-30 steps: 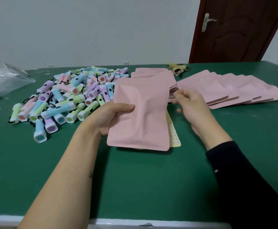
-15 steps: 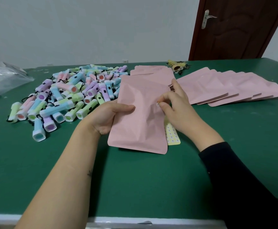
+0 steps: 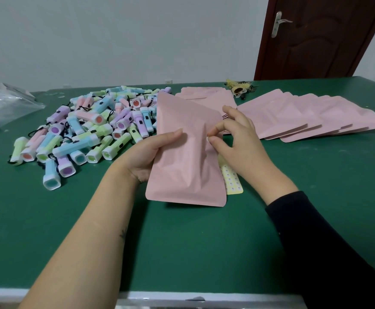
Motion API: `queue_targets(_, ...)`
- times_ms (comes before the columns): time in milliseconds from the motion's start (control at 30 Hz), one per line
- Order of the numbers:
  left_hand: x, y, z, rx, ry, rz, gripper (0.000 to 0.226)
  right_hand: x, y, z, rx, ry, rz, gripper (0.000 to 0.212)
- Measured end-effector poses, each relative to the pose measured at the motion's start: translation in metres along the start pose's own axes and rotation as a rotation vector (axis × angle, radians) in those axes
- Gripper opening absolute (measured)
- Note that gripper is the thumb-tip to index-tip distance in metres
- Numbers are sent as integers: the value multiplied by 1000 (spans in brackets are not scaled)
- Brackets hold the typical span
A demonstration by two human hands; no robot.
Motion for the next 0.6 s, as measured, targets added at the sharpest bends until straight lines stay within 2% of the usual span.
queue_targets(100, -1, 0, 1, -3, 30, 25, 23, 3, 1, -2, 32, -90, 6, 15)
queue_targets(200, 1, 3, 1, -29, 60, 60, 23, 6, 0, -1, 49, -211, 27, 42)
queue_targets(267, 2, 4, 1, -51, 71, 74, 24, 9, -2, 2, 31, -398, 124, 62)
queue_targets(300, 2, 3, 2, -51, 76, 80, 23, 13, -3, 4, 4, -516, 185, 64)
queue_targets(333, 1, 3, 1, -39, 82, 85, 22, 15, -3, 6, -40, -630, 237, 58)
queue_targets(433, 1, 0, -1, -4, 66, 82, 19, 21, -4, 15, -143, -881, 281, 16)
queue_targets(500, 0, -1, -1, 4, 46, 64, 20, 23, -4, 14, -104, -894, 263, 9)
queue_targets(600, -2, -1, -3, 11, 29, 15, 21, 26, -5, 13, -30, -830, 231, 12)
Point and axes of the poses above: each hand's wrist, its own y-axis away from the middle knuckle, its own z-axis out of the palm, x = y × z, the point moved 3 cm from there along -y, towards the middle knuckle, and after that the axes turned 12 degrees about -x, right-handed, at the moved point
